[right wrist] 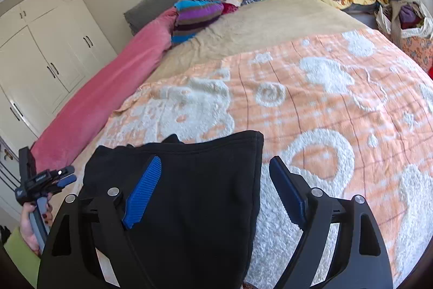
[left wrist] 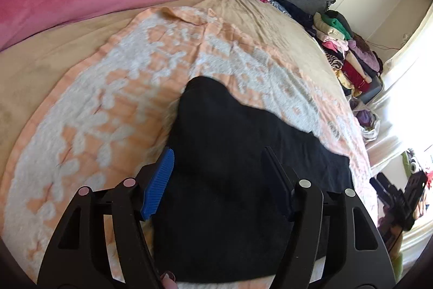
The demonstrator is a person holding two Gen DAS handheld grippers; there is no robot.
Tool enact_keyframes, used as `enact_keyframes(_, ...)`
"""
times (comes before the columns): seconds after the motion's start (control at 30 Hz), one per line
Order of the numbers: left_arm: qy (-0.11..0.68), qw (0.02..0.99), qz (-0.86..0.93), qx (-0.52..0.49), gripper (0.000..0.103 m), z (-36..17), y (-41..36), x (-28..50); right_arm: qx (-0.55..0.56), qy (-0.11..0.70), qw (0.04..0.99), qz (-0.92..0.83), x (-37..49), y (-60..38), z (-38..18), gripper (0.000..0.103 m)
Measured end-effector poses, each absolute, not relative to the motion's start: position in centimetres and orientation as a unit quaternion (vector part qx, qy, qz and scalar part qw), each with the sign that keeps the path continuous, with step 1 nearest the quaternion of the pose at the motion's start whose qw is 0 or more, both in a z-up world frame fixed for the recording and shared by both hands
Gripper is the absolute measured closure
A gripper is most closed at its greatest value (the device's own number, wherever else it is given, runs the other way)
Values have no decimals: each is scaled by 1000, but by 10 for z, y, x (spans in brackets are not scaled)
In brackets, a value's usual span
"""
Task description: Fold small clothes
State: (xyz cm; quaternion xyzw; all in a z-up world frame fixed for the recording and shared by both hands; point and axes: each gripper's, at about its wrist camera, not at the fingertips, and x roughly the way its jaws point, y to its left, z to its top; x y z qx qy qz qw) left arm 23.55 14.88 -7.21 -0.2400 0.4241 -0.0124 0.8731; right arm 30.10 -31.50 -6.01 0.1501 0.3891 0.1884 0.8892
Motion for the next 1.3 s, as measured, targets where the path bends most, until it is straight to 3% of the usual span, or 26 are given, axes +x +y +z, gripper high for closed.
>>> enact_keyframes(0.47, 446, 886, -5, -128, 36, -84, 129, 197, 128, 451, 866, 172, 246, -307, -78, 21)
enact_keyframes(0.53, 450, 883, -11, -130, 28, -86, 129, 195, 123, 451, 868, 167, 233, -305, -78, 21)
enact_keyframes(0.97, 468, 864, -10, -185, 29, -106, 143, 189, 114, 456, 868, 158, 226, -305, -90, 21)
enact_keyframes(1.03, 472, 862, -13, -185, 49, -109, 139, 189, 115, 461, 865, 162, 229, -305, -93, 21)
enact_keyframes(1.1, 474, 860, -21, -187, 59, -110, 135, 188, 115, 464, 863, 164, 231, -305, -95, 21)
enact_keyframes(1.3, 476, 859, -25, -189, 73, -109, 133, 186, 113, 477, 853, 177, 235, -301, -100, 21)
